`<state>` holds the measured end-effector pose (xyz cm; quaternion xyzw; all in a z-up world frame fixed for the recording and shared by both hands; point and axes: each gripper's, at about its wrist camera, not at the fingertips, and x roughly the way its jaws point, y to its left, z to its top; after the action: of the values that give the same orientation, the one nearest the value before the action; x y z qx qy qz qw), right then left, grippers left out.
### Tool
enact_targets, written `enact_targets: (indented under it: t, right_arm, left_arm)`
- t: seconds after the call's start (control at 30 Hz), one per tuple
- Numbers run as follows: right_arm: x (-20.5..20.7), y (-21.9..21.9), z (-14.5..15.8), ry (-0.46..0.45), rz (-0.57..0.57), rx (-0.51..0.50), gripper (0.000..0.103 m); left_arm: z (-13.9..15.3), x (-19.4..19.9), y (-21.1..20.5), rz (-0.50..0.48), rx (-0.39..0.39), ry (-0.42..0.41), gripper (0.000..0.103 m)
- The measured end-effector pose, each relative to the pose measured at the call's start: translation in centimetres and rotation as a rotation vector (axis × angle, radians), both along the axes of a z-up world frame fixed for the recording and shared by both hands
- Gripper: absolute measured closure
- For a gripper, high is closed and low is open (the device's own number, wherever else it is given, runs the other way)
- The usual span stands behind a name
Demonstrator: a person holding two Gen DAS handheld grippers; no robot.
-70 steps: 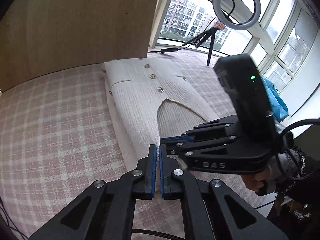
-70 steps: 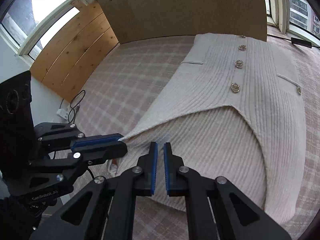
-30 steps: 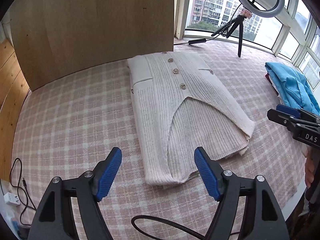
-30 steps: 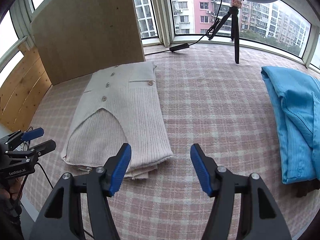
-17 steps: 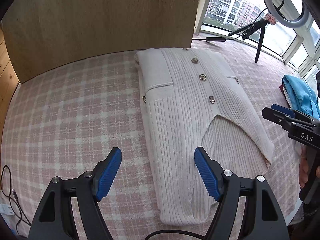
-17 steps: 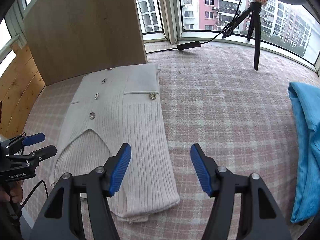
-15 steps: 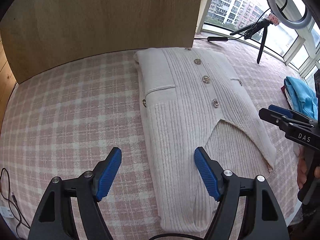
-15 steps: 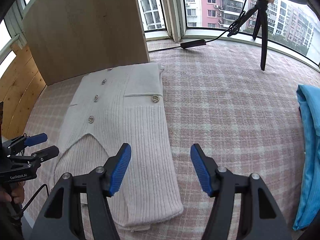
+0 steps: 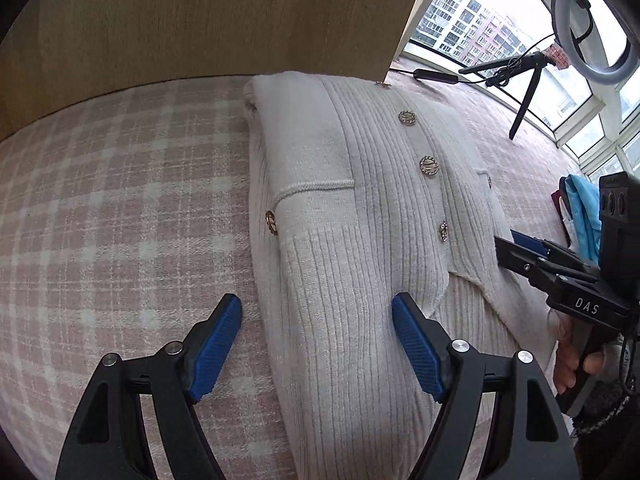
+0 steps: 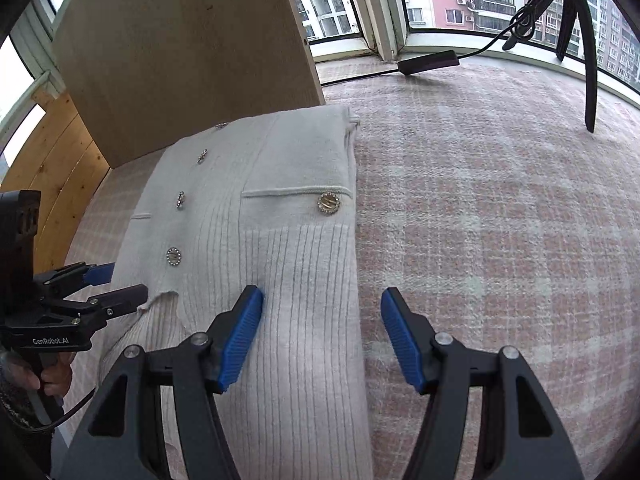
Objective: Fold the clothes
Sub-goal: 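Grasp the folded cardigan edge with both tools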
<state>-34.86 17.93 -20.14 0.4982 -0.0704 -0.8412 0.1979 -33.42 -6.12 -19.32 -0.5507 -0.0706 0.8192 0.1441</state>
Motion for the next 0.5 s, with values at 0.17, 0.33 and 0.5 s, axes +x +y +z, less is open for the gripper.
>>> enact_targets:
  t: [0.17,0.33,0.5]
  right_arm:
    - [0.2,-0.2,0.1,0.003,0.038,-0.031,0.041]
    - [0.4,-0.6,0.0,-0.037,0.073,-0.126,0.059]
    - [1.1,-2.0,0.0,-0.044,0.073,-0.216,0.067]
  left_arm:
    - [0.0,0.3,2.0,-0.057,-0.01,0.036,0.03]
    - [0.0,0.8,3.9,-0.103,0.017,0.09,0.047]
    - [0.0,0.7,4.5,-0.11,0.083,0.117,0.064]
